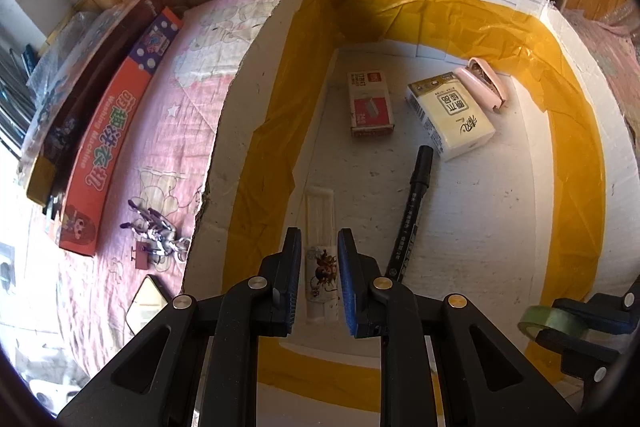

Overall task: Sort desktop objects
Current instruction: 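Open the left tool dropping the glass bottle while the right tool releases the green tape inside, then move both open tools back to the items on the bedspread, then grasp the black glasses with the left tool while the right tool grasps the gold tin box, then carry the black glasses and gold tin box over the cardboard box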

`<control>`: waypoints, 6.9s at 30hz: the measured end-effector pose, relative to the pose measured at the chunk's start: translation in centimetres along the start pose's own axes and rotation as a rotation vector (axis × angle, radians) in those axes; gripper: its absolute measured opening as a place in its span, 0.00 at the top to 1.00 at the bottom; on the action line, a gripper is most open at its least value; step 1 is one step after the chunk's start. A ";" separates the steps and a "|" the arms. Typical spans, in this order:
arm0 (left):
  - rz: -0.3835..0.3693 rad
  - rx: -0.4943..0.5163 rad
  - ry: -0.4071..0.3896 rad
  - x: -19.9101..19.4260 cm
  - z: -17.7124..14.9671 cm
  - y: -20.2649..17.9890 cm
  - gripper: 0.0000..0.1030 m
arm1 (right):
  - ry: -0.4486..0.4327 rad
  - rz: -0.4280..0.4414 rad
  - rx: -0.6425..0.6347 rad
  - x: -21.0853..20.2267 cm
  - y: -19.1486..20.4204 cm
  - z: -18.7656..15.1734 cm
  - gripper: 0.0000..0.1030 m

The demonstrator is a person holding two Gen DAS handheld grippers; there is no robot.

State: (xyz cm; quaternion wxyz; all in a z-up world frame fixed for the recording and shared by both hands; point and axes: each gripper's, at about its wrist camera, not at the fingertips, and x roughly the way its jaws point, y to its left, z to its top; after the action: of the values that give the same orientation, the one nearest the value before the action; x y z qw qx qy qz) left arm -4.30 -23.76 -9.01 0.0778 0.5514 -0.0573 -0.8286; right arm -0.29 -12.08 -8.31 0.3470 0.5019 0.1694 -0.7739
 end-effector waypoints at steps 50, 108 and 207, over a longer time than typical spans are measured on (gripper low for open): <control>-0.430 -0.011 -0.249 -9.7 0.5 -18.9 0.63 | -0.438 -0.125 0.410 -17.5 -19.5 -7.8 0.45; -0.396 -0.044 -0.128 -2.2 4.2 -29.7 0.76 | -0.075 -0.248 0.361 -10.3 -27.7 -14.1 0.48; -0.130 -0.279 -0.228 -7.4 3.1 -0.4 0.76 | -0.359 -0.115 0.045 -10.4 -3.6 1.5 0.48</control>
State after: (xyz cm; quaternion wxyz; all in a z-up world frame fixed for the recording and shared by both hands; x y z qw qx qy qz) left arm -4.44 -21.95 -1.20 0.0927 0.4402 0.0853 -0.8890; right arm -1.16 -6.60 1.33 0.3154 0.3528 0.1158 -0.8733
